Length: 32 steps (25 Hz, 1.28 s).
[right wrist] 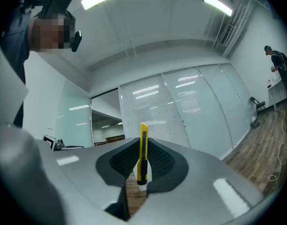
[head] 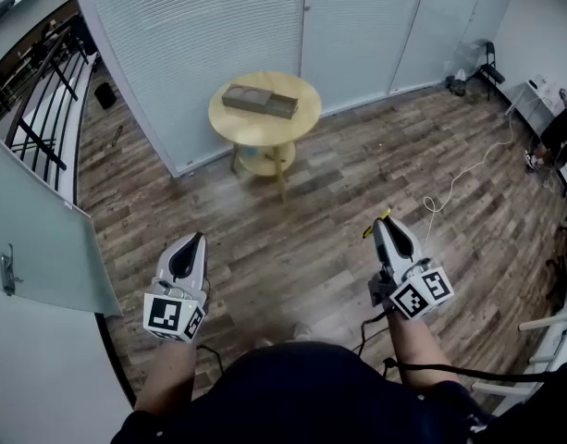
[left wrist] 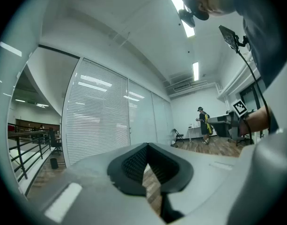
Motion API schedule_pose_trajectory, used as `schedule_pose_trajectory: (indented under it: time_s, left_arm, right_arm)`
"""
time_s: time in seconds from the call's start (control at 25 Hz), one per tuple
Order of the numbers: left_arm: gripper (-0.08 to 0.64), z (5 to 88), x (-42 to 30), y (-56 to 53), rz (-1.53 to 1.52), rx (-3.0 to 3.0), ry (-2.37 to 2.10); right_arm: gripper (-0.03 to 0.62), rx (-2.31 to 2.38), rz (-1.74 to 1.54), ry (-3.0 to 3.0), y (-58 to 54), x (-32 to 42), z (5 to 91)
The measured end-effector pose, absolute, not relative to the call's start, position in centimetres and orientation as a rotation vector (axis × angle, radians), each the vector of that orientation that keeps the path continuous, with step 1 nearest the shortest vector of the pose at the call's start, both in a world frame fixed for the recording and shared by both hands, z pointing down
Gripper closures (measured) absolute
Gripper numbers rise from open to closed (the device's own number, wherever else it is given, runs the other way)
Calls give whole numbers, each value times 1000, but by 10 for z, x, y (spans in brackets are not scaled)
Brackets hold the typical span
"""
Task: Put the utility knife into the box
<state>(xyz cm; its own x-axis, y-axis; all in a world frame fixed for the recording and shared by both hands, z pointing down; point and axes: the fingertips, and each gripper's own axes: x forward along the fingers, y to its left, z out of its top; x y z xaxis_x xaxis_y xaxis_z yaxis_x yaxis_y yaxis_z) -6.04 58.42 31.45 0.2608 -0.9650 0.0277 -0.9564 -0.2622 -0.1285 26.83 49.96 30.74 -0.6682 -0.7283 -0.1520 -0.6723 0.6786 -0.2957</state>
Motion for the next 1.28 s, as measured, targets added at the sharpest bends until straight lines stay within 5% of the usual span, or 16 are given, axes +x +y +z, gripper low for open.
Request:
schedule_pose_trajectory:
  time_s: [0.88,1.28]
  left_arm:
    - [557,331,30,525,-140,-2488,1781]
    - [557,330,15,442,-107,-2520,1729]
  right_arm:
    - [532,-907,-299,2759,460,287,326]
    - [532,-961,-322,2742,404,274,337]
